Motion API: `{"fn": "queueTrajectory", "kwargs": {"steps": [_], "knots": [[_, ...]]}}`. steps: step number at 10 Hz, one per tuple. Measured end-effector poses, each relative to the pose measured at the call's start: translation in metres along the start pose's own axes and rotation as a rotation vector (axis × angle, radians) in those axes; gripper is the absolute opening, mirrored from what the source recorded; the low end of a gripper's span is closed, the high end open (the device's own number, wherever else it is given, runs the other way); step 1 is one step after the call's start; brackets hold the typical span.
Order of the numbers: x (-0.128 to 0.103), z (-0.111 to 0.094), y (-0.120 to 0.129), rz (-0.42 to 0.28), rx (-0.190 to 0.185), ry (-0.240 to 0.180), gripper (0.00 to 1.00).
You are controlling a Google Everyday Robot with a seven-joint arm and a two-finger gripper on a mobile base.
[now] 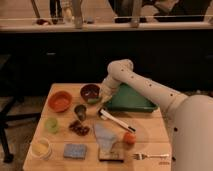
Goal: Place pepper in red bowl
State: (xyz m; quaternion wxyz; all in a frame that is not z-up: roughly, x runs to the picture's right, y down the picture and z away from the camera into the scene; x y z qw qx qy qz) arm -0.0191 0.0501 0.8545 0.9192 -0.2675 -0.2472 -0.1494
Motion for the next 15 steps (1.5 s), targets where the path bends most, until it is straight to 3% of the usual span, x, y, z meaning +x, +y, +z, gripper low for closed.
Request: {"fn": "queueTrajectory", "kwargs": {"steps": [8,15], "knots": [[-0.055,0.055,-0.061,-0.118,-0.048,-0.061,0.0],[-0.101,0.079,-0.094,-0.199,-0.068,-0.095,0.0]]}}
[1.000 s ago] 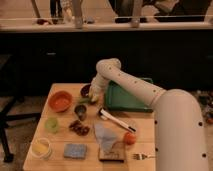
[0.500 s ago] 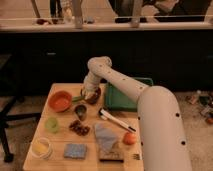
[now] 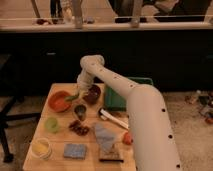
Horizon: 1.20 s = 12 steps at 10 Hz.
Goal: Place pepper in red bowl
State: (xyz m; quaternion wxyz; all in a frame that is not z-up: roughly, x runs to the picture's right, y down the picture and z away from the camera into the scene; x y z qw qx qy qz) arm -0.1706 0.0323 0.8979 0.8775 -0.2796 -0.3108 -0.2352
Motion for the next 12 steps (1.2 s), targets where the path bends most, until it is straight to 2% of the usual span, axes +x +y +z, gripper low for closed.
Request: {"fn": "queueTrajectory", "kwargs": {"steps": [3,7,9,12], "knots": [[-0.028,0.023,-0.013,-0.055,-0.033,-0.034,0.0],[-0.05,0.044,-0.023,-0.107,-0.069,-0.06,0.0],[-0.062,0.05,-0.032,-0.133,-0.071,-0.069,0.0],[-0.066,0.053,-0.039,-0.144,-0.062,-0.072,0.0]]}}
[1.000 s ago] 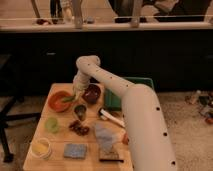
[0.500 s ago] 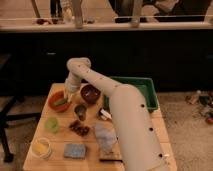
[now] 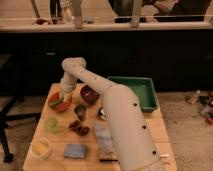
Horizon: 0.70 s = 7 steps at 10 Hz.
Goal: Place pepper in red bowl
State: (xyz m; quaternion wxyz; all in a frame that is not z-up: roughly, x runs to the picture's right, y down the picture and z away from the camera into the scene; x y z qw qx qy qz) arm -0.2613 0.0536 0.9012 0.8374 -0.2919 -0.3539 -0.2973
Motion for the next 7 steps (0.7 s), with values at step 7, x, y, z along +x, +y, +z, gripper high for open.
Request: {"fn": "queueTrajectory", "kwargs": {"steps": [7], "knots": [[0.0025,0.0051,-0.0006,0.006,0.005,-0.005,0.36]]}}
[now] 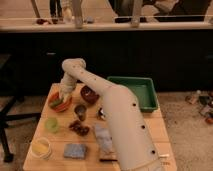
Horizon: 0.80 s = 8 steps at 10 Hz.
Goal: Place pepper in red bowl
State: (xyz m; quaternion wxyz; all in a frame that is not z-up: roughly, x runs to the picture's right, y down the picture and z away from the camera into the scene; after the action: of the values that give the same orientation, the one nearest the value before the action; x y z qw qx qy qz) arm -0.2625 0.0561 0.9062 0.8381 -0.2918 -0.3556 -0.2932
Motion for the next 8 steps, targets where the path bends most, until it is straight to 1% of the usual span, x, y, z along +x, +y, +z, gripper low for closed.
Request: {"fn": "queueTrajectory", "kwargs": {"steps": [1,3,4,5,8], "knots": [[0.0003,-0.0002,0.0001,0.0,0.0,0.0,0.48],[0.0004,-0.0002,0.0002,0.001,0.0,0.0,0.64],[0.0003,-0.0001,0.0002,0.001,0.0,0.0,0.75],[0.0004,-0.0001,0.0002,0.001,0.0,0.0,0.8],[0.0006,0.0009,0.0008,0.002,-0.001,-0.001,0.8]]}}
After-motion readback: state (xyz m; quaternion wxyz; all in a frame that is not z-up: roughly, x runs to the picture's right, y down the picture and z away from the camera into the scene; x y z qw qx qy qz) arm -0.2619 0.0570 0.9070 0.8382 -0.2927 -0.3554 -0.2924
